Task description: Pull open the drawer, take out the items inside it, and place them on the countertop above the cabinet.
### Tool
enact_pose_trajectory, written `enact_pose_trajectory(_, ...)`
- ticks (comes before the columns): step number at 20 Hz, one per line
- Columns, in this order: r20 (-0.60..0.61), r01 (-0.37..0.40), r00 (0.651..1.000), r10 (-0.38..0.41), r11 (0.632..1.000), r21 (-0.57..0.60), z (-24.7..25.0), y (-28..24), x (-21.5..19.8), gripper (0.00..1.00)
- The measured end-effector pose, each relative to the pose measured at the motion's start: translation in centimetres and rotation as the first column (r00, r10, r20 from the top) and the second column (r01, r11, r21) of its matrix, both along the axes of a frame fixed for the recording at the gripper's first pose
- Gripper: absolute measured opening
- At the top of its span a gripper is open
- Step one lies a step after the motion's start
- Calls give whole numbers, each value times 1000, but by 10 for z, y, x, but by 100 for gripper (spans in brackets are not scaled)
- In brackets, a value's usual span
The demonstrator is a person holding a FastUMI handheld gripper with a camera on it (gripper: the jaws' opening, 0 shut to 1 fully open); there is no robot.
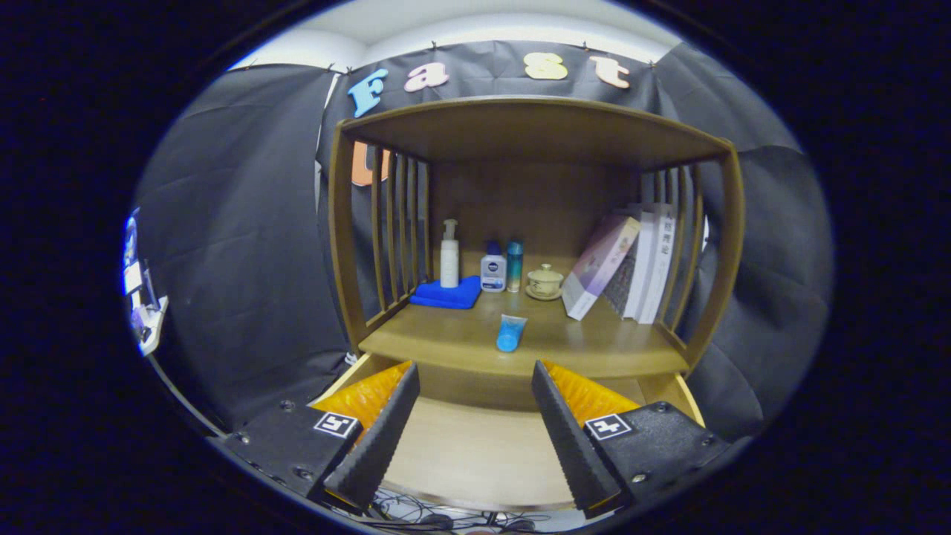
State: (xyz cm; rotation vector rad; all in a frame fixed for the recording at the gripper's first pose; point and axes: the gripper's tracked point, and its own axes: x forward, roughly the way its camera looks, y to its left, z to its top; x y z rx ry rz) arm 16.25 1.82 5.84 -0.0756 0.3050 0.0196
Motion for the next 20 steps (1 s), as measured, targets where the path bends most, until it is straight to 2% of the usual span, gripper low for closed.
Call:
enact_pose_trajectory(8,47,54,997,-54,999,4,-44,-13,-75,96)
enact_pose_trajectory(14,39,101,994,-101,995,19,-101,-28,-106,96)
enact_pose_trajectory(16,30,106,994,-107,993,48,-119,-30,-112,96)
enact_pose_trajectory(20,8,133,991,-133,991,22,-164,-31,-114,96)
